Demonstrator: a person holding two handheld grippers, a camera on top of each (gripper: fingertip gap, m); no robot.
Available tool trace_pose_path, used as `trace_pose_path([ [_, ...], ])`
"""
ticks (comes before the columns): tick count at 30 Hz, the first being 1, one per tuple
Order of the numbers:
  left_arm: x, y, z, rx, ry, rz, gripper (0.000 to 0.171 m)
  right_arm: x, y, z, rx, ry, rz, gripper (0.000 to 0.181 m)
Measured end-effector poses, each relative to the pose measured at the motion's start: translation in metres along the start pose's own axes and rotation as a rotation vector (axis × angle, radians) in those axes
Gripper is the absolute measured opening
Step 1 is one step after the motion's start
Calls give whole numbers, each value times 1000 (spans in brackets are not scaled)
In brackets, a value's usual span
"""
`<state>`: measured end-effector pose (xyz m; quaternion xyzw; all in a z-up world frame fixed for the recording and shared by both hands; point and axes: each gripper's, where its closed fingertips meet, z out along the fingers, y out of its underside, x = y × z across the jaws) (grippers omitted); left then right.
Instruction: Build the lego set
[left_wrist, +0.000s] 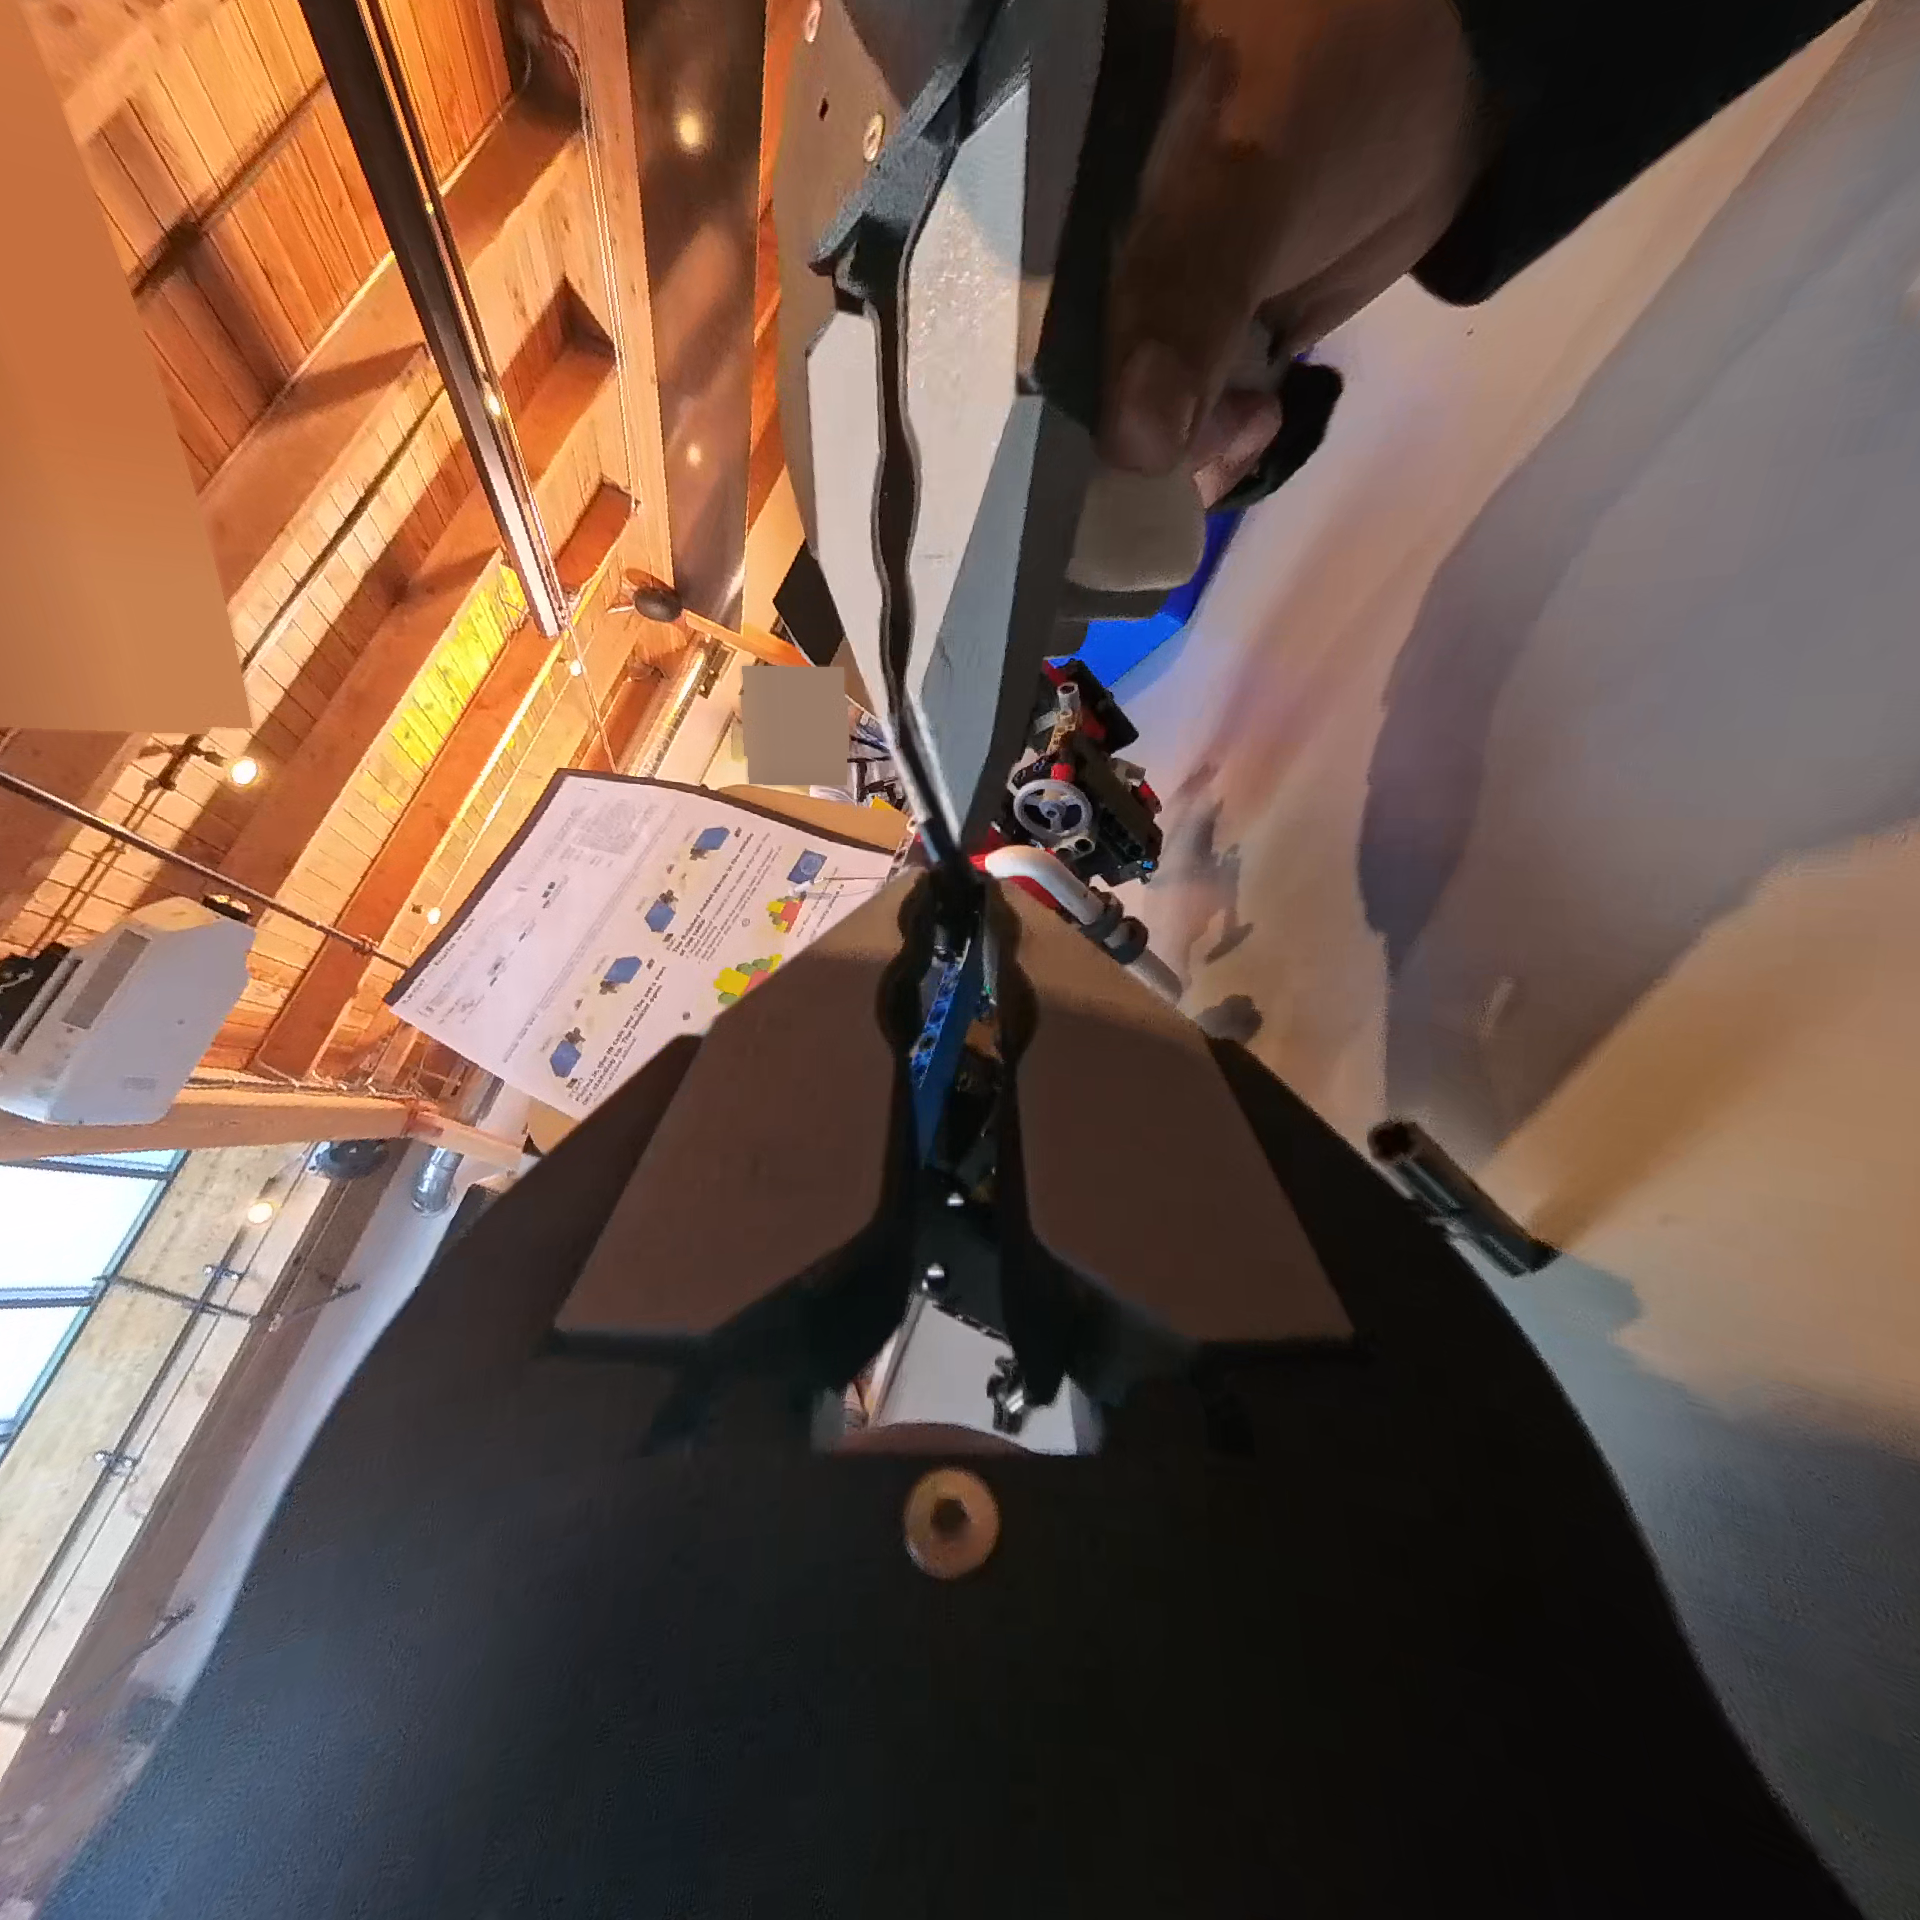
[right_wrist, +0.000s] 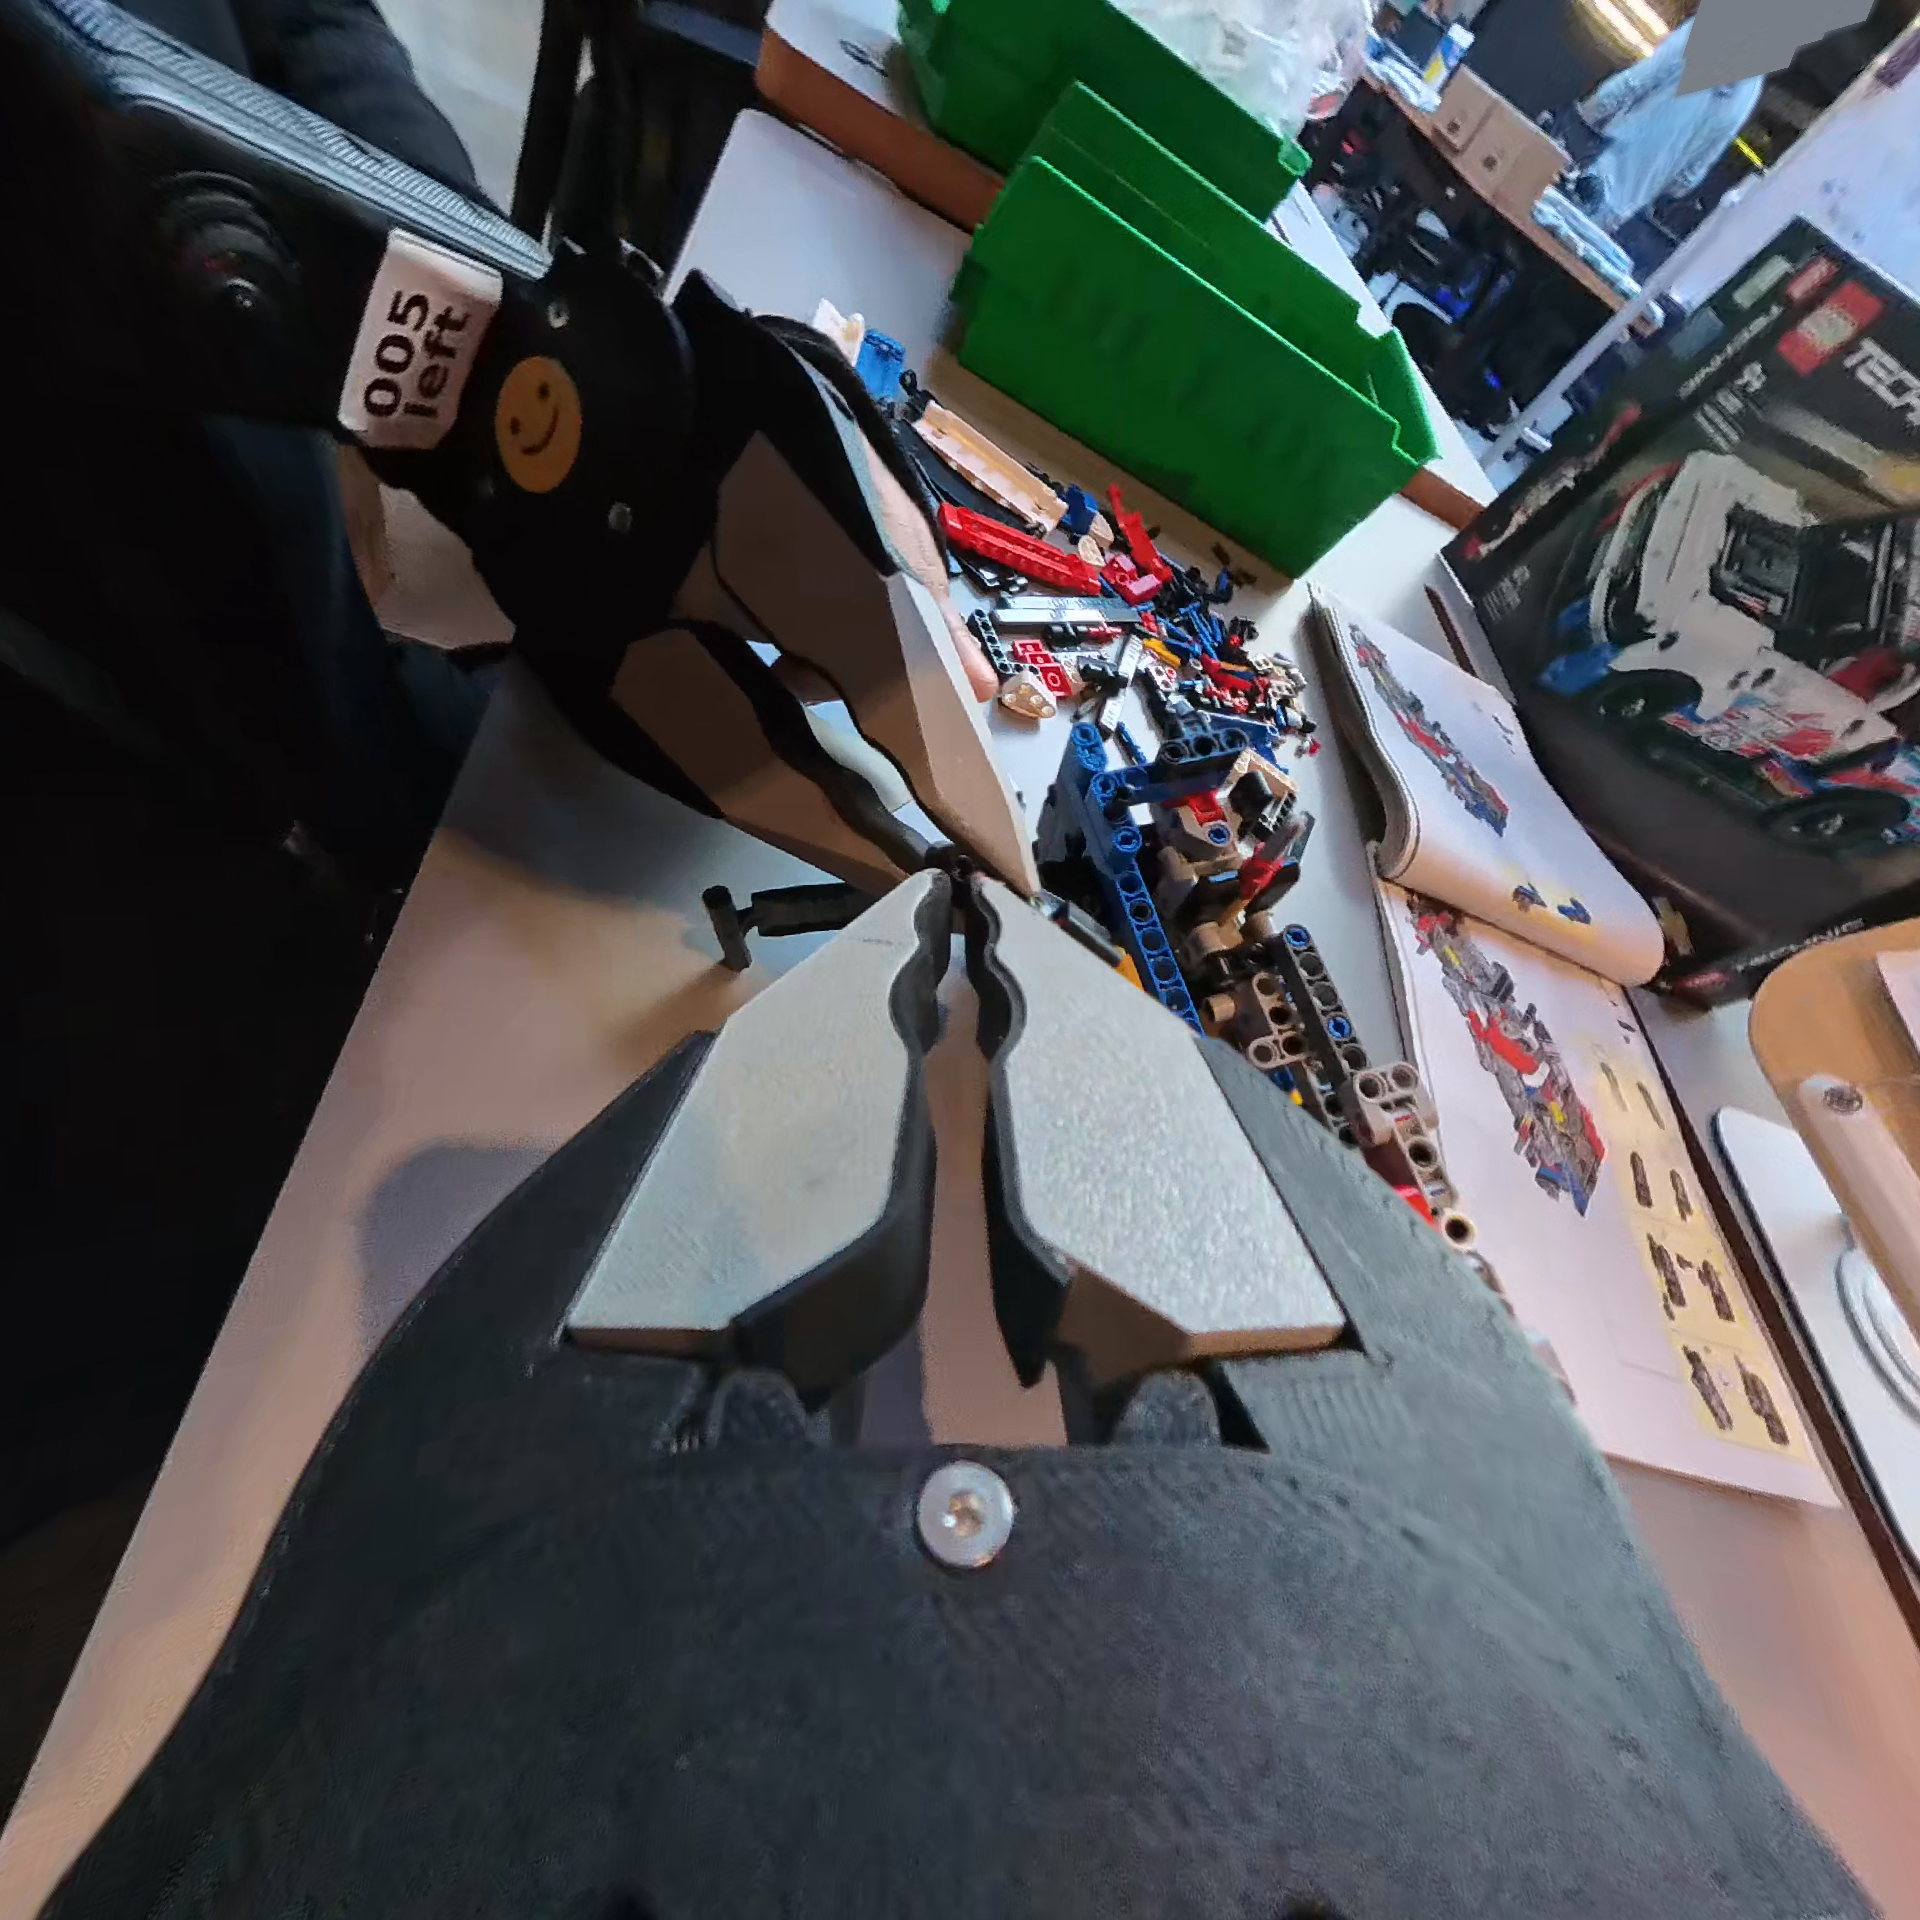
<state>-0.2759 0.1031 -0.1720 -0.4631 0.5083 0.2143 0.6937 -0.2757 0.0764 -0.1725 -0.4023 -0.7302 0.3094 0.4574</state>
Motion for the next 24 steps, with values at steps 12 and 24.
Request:
trace_pose_path([
  [12, -2, 9, 6, -42, 5, 43, 6, -1, 5, 2, -19, 4, 264, 3],
  [24, -1, 10, 7, -60, 13, 78, 6, 1, 4, -1, -45, 16, 293, 1],
])
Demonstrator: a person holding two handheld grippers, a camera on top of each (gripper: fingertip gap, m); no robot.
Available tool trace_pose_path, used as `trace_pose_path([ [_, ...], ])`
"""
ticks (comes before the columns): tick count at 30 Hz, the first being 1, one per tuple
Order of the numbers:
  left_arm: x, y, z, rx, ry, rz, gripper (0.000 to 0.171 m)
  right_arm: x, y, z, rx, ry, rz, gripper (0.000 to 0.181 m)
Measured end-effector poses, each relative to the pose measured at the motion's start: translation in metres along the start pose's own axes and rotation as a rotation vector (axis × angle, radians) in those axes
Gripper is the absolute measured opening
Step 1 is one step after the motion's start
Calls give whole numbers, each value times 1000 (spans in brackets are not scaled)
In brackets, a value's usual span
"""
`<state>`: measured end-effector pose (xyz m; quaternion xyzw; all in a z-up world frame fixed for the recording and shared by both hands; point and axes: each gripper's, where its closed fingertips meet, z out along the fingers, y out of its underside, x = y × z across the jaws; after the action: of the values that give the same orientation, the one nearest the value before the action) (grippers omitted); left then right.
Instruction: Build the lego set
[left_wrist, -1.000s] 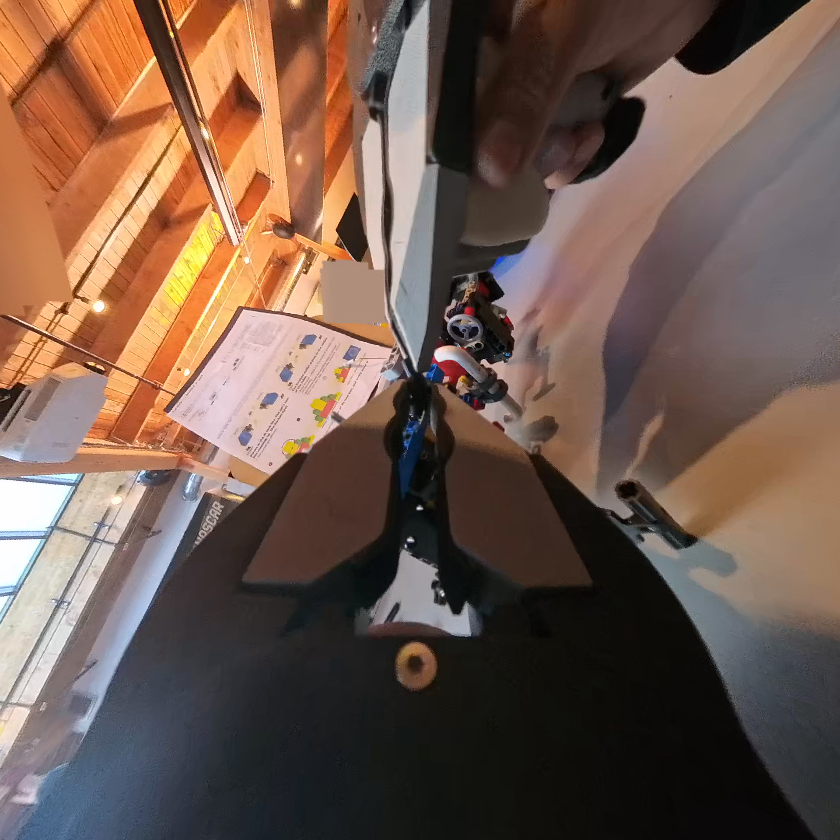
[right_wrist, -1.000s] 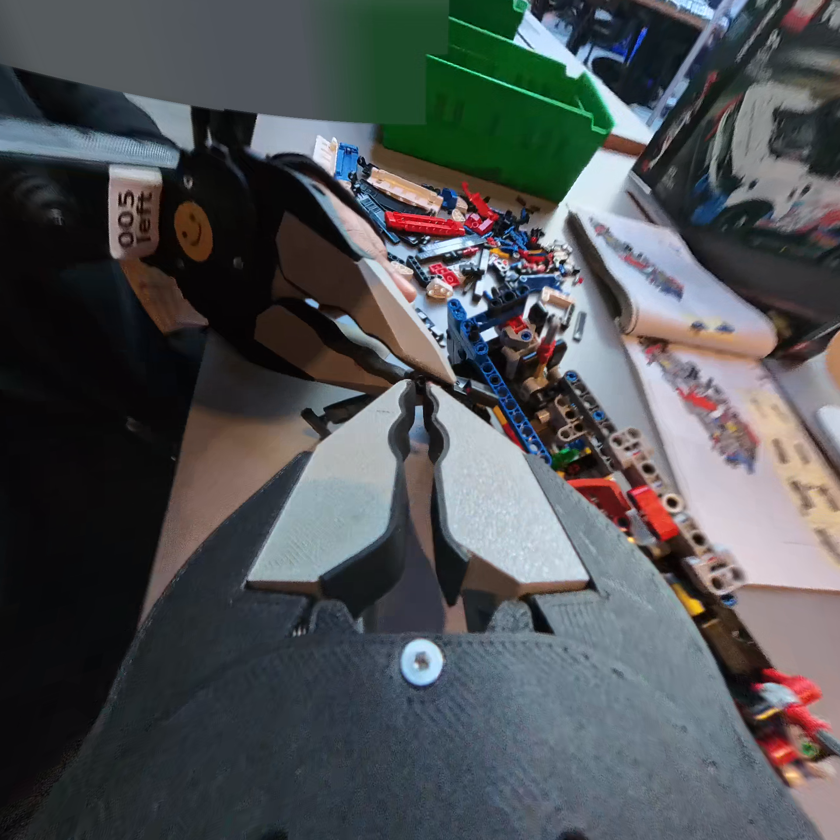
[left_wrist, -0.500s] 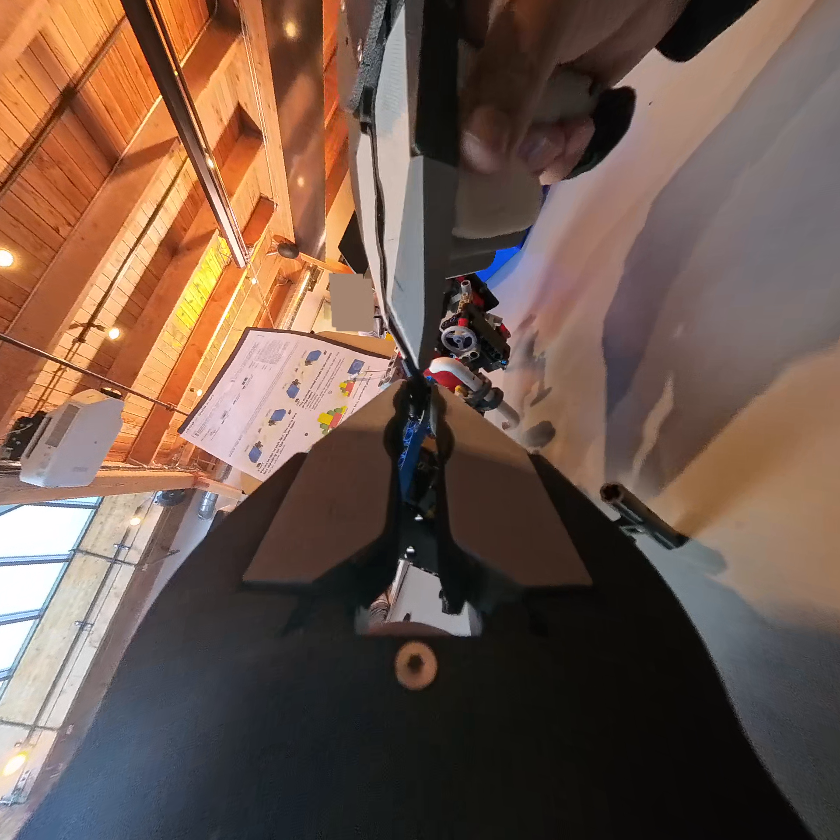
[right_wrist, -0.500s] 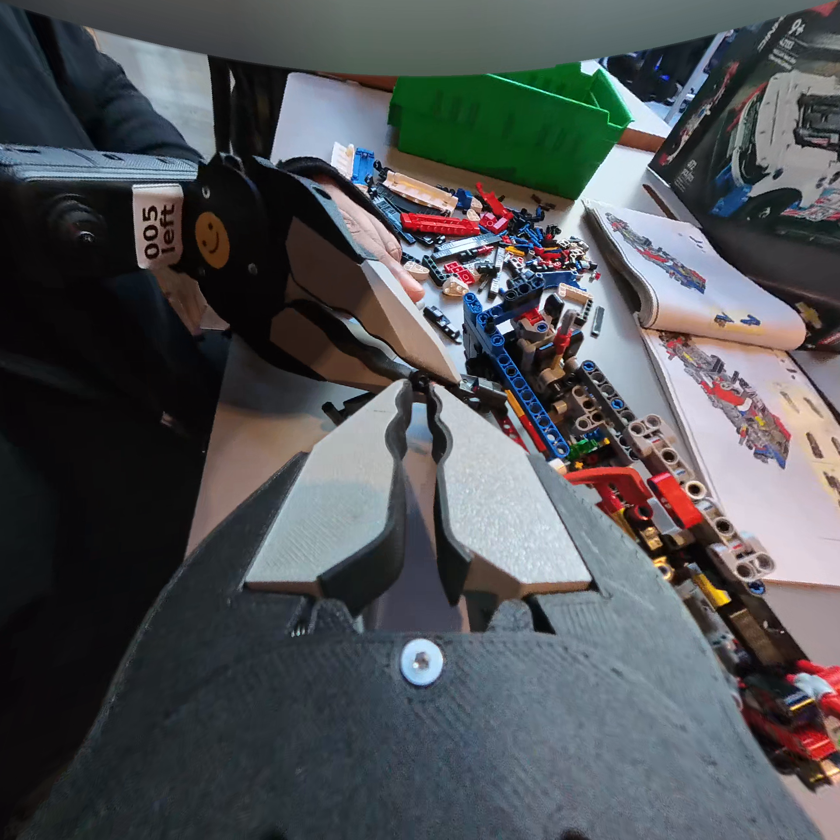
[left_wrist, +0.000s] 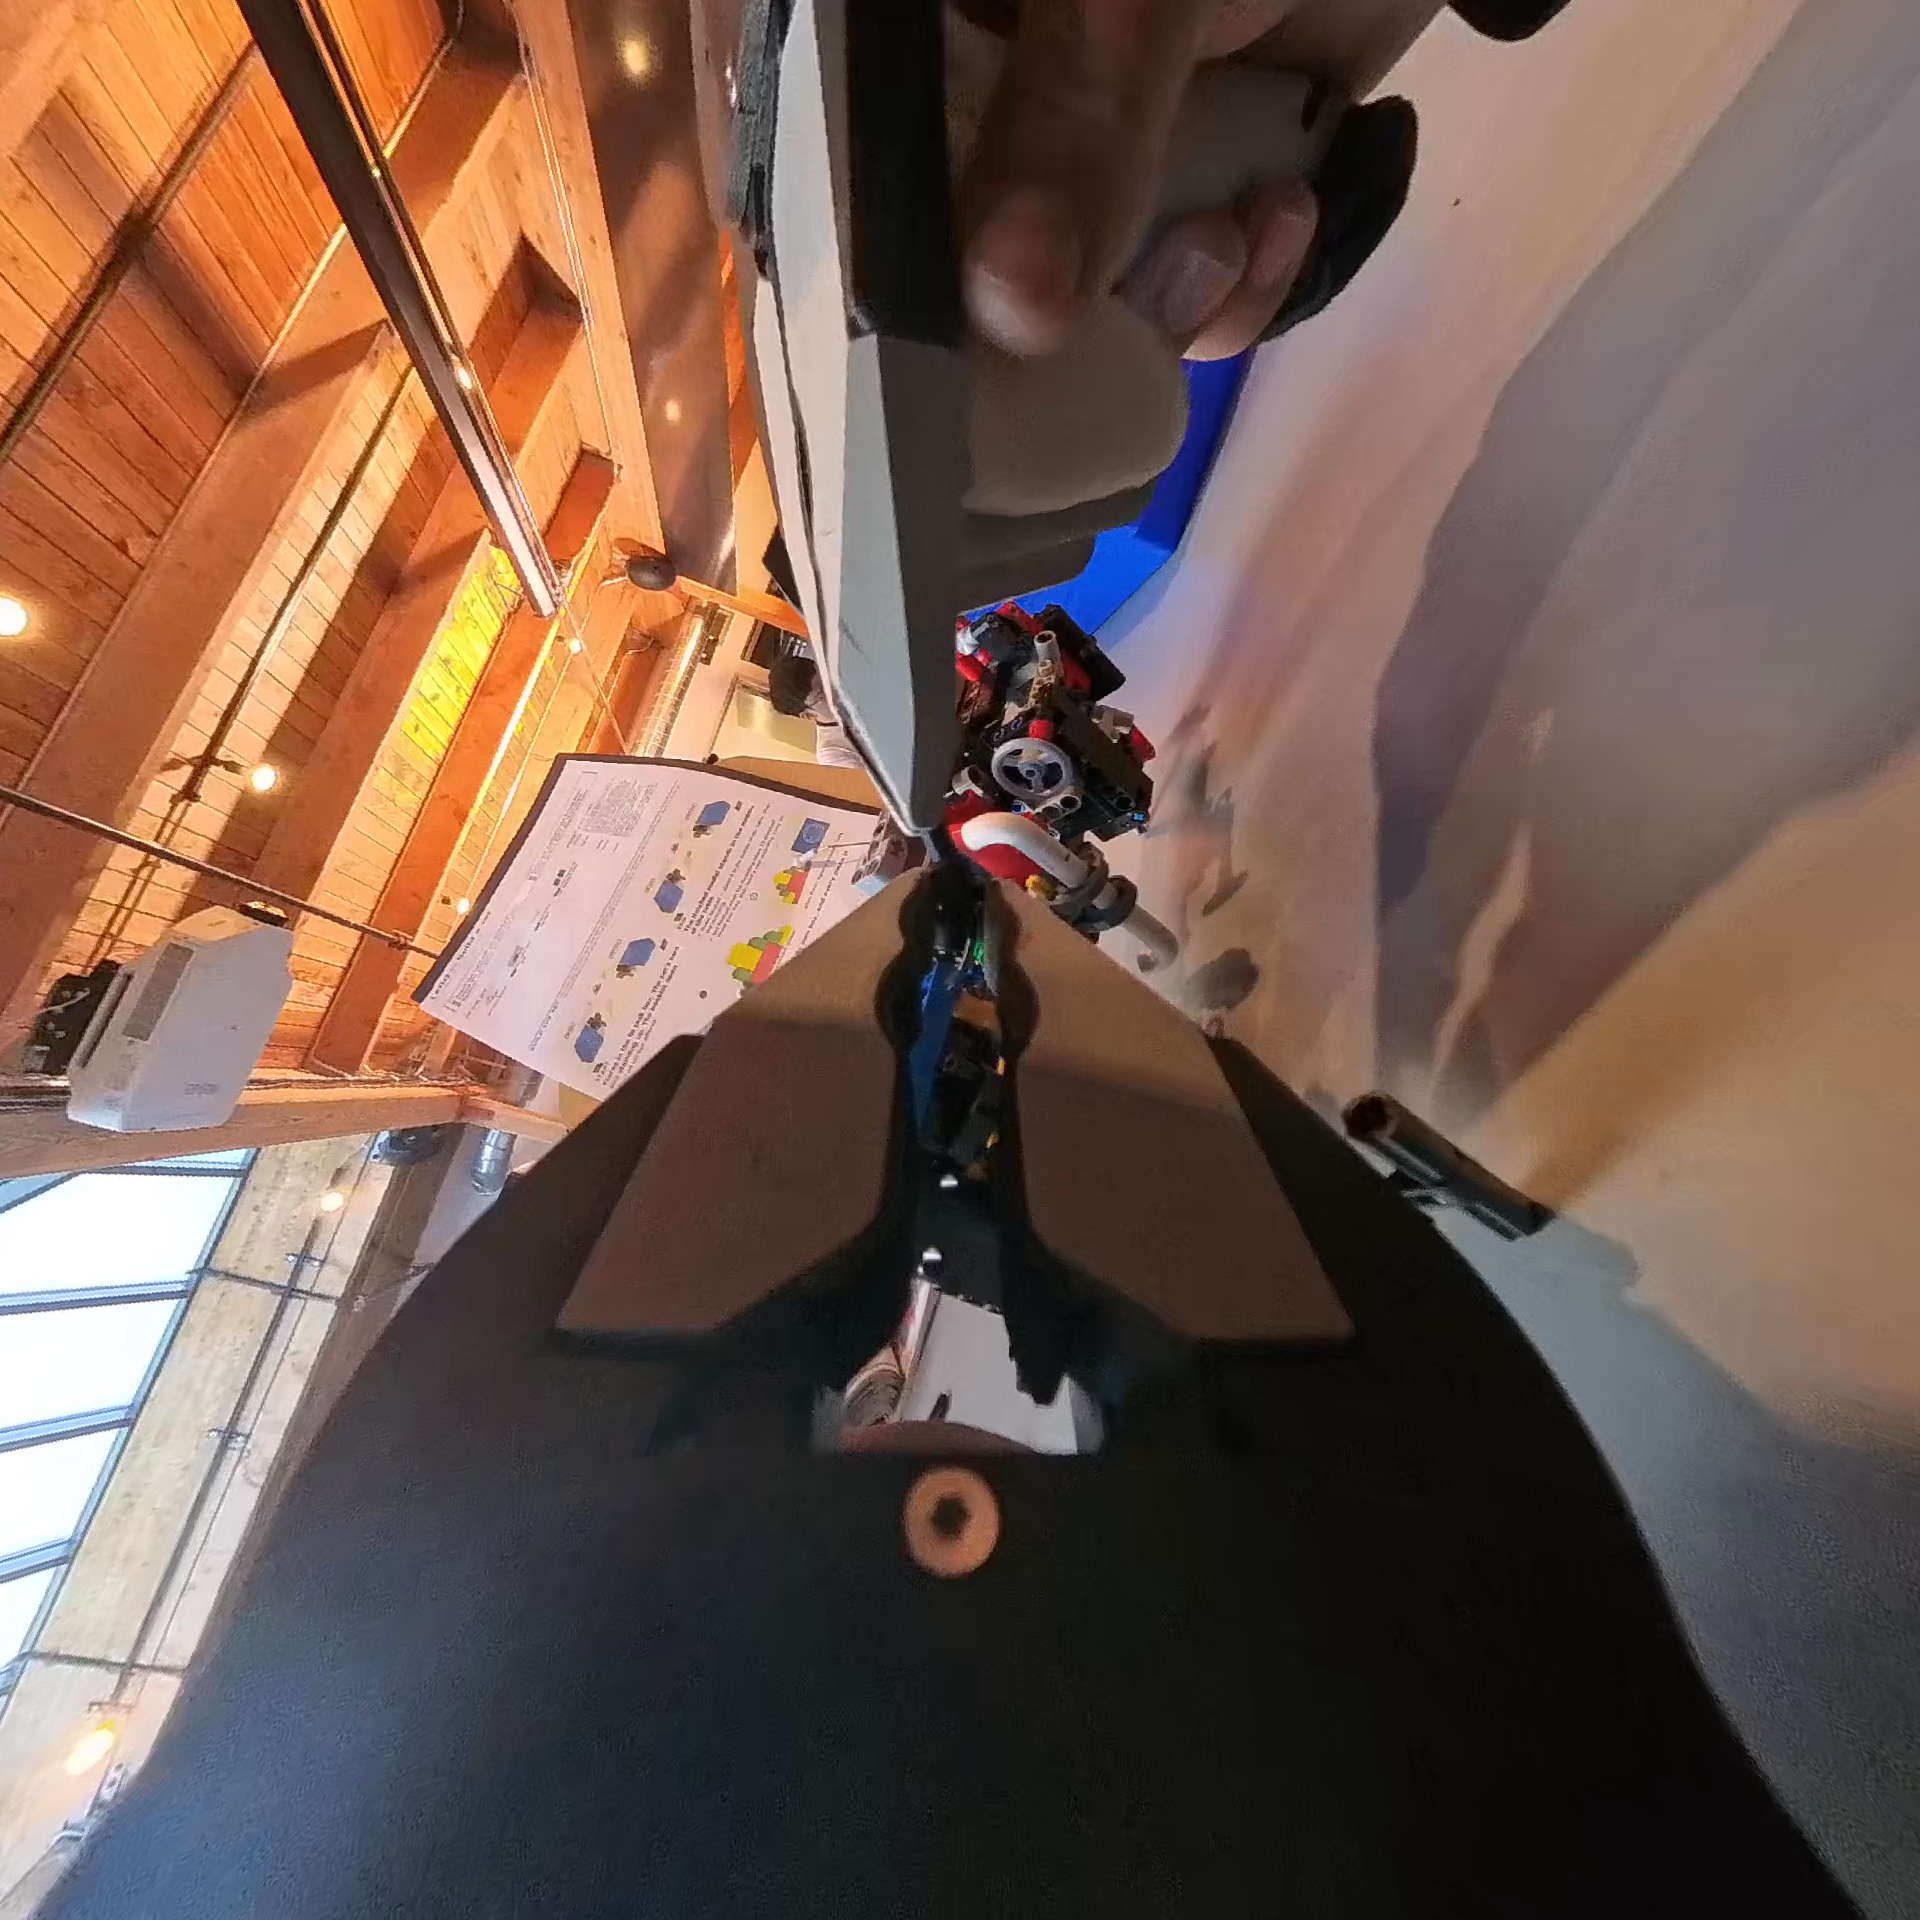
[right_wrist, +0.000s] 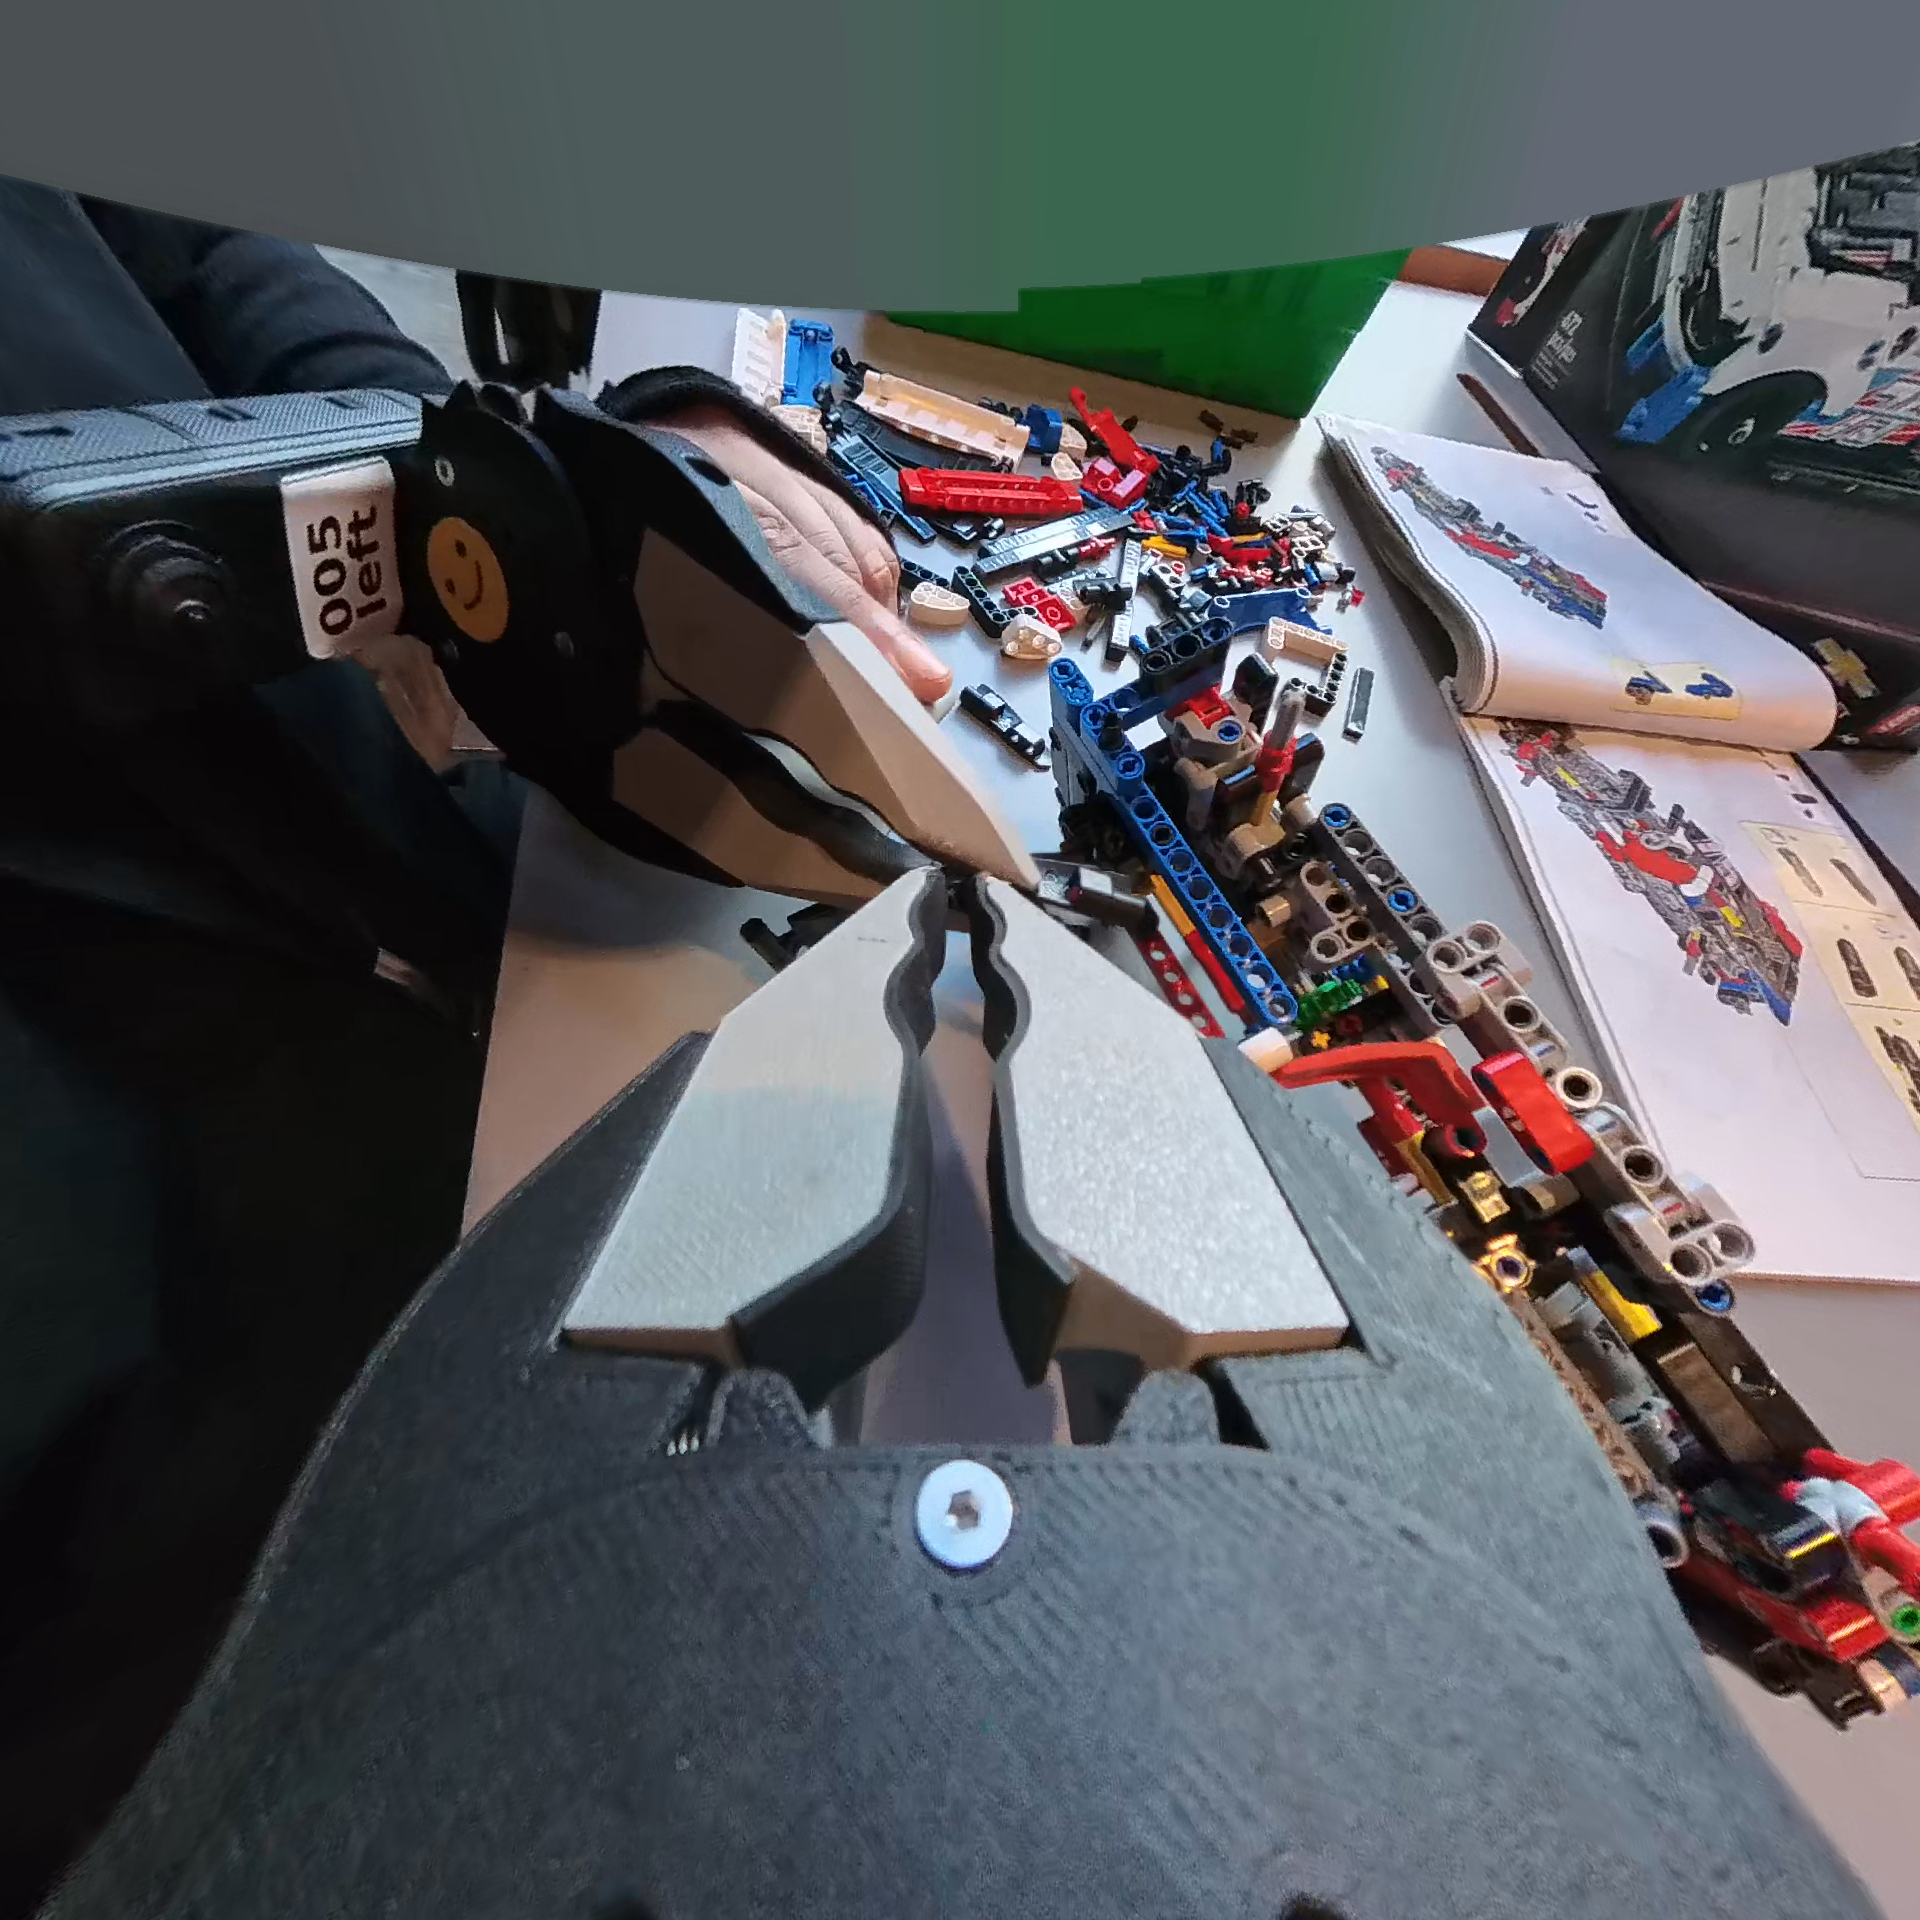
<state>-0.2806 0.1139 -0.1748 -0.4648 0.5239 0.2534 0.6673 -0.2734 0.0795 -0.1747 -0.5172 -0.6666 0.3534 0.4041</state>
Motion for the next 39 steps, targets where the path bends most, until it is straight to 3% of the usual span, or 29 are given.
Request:
trace_pose_path([
  [17, 3, 4, 0, -30, 17, 59, 5, 1, 13, 4, -138, -2, -8, 0],
  [39, 4, 2, -3, -36, 45, 40, 6, 0, 13, 5, -100, -25, 47, 0],
])
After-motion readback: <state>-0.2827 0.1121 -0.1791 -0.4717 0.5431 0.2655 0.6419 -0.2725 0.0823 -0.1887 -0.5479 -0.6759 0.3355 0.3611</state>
